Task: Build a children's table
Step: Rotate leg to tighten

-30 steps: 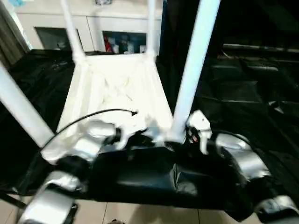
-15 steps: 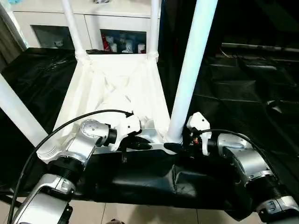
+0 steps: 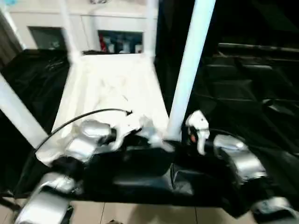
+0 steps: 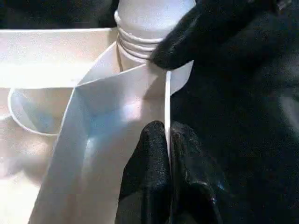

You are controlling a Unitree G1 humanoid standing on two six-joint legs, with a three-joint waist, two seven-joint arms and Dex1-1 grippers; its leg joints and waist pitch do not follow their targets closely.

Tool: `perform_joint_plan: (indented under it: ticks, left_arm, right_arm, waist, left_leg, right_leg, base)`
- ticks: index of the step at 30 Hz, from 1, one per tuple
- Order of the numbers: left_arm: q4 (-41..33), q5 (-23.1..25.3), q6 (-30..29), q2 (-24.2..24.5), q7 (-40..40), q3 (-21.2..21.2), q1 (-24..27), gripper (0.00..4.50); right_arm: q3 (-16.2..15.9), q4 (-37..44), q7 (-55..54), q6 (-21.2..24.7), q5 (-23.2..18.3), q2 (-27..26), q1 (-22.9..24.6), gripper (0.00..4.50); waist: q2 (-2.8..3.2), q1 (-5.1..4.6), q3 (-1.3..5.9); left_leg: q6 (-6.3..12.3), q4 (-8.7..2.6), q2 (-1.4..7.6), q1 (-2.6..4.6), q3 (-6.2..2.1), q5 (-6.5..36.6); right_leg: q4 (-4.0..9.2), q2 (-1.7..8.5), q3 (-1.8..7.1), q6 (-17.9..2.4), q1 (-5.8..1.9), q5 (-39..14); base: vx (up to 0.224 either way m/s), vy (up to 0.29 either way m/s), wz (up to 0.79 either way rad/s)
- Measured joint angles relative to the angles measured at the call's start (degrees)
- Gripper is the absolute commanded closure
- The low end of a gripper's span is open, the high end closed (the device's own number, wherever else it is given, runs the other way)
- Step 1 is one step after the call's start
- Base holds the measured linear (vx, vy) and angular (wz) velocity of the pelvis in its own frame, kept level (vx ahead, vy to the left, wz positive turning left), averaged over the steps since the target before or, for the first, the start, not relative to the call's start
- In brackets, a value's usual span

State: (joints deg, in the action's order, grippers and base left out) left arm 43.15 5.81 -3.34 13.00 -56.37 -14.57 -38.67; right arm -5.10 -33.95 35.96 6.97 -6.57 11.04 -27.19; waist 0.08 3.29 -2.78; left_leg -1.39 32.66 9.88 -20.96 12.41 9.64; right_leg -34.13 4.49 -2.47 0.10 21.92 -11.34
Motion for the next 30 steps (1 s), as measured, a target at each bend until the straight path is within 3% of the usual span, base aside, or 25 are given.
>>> perform_joint_plan:
  ticks: [5,12,14,19,22,26,30]
  left_arm:
    - [4.6,2.9,-2.5,-6.8,12.5,0.0,-3.4,4.5]
    - [6.2,4.0,-2.4,-8.9,16.6,-0.3,-4.4,4.5]
    - [6.7,4.0,-1.7,-8.9,16.4,-0.1,-4.6,4.5]
    - [5.6,3.3,-0.1,-7.1,12.6,-0.1,-3.8,4.5]
    - [3.1,1.7,1.9,-4.5,6.3,-0.1,-1.7,4.5]
    - [0.1,-0.4,3.8,-0.3,-3.2,-0.3,0.5,4.5]
    - [-2.6,-2.3,3.5,2.6,-10.3,-0.3,2.1,4.5]
  right_arm:
    - [4.2,-4.7,-19.9,0.3,1.8,-7.0,-3.2,1.76]
    - [5.1,-8.2,-25.5,-2.6,2.7,-8.8,-5.1,1.76]
    - [5.3,-8.7,-25.4,-3.5,2.8,-8.8,-5.1,1.06]
    - [4.6,-8.7,-19.7,-4.8,2.7,-6.5,-4.8,0.81]
    - [3.7,-6.8,-12.4,-3.1,1.5,-3.5,-4.1,0.6]
    - [-1.6,0.4,4.2,-1.9,0.2,4.1,-0.3,0.52]
    - [-4.8,6.1,15.0,-0.7,-0.4,8.5,2.0,0.52]
  waist:
    - [-0.07,-0.15,0.14]
    - [0.05,0.09,0.28]
    - [0.08,0.13,0.29]
    - [0.1,0.12,0.26]
    - [0.23,0.42,0.23]
    - [0.33,1.05,0.17]
    - [0.26,1.76,0.12]
  left_leg:
    - [0.0,0.05,-0.04,0.0,0.0,0.0]
    - [0.04,-0.11,-0.09,-0.05,-0.01,0.0]
    - [0.03,-0.12,-0.08,-0.06,-0.03,0.0]
    - [0.03,-0.16,-0.08,-0.13,-0.02,0.0]
    - [0.03,-0.25,-0.04,-0.14,-0.03,0.0]
    - [0.03,-0.27,-0.01,-0.23,-0.03,0.0]
    - [0.03,-0.28,0.0,-0.26,0.0,0.0]
  right_leg:
    - [0.12,0.0,0.08,0.0,-0.06,0.0]
    - [0.11,0.01,0.06,-0.2,-0.04,0.1]
    - [0.1,0.01,0.03,-0.2,-0.04,0.1]
    - [0.11,0.01,0.02,-0.2,0.04,0.1]
    - [0.07,0.01,-0.07,-0.1,0.05,0.1]
    - [0.11,0.0,-0.11,0.0,0.08,0.0]
    - [0.08,0.0,-0.1,0.0,0.15,0.0]
  base:
    - [0.0,0.0,0.0]
    - [0.0,0.0,0.0]
    - [0.0,0.0,0.0]
    - [0.0,0.0,0.0]
    - [0.0,0.0,0.0]
    - [0.0,0.0,0.0]
    - [0.0,0.0,0.0]
